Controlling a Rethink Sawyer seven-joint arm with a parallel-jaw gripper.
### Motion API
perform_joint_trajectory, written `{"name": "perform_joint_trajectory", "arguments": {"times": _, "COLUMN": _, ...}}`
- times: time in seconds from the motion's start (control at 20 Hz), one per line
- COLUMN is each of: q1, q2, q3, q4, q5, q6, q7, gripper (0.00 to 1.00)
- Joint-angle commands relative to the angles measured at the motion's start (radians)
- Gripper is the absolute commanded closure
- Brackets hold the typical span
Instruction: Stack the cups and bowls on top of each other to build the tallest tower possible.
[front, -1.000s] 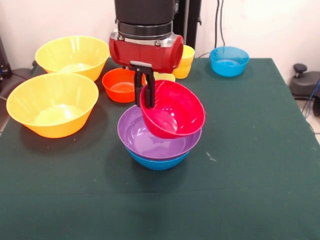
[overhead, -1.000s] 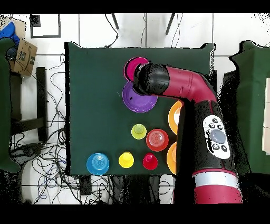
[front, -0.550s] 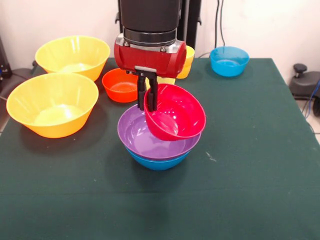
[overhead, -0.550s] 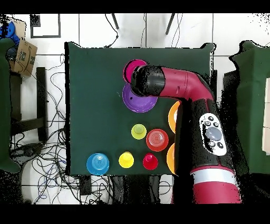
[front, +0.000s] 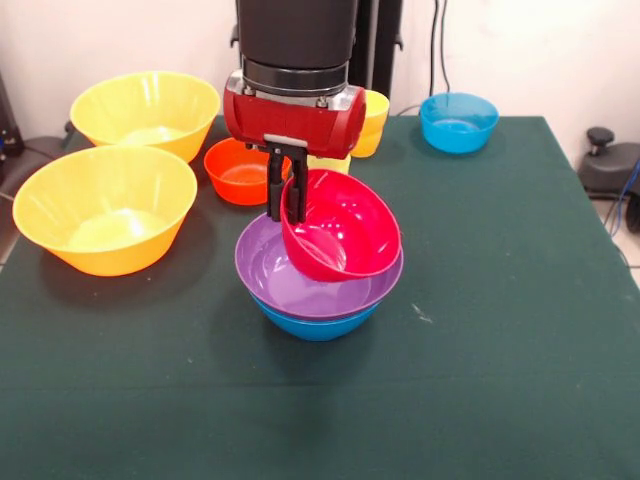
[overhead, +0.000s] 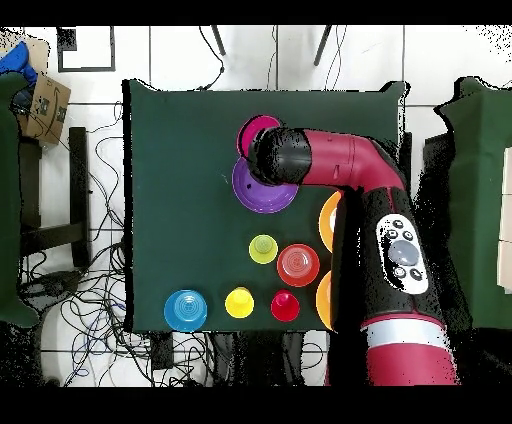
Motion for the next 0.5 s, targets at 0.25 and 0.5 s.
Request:
{"name": "perform_joint_trajectory", "arguments": {"times": 0.25, "q1": 0.011, "q2": 0.075, "q3": 0.076, "q4": 0.072, "q5": -0.093, "q6": -0.088, "q7": -0.079, "gripper": 1.0}}
{"name": "perform_joint_trajectory", "arguments": {"times": 0.5, "q1": 0.005, "q2": 0.082, "q3": 0.082, "q4": 0.084, "q5": -0.097, "q6": -0.114, "q7": -0.073, "gripper": 1.0}}
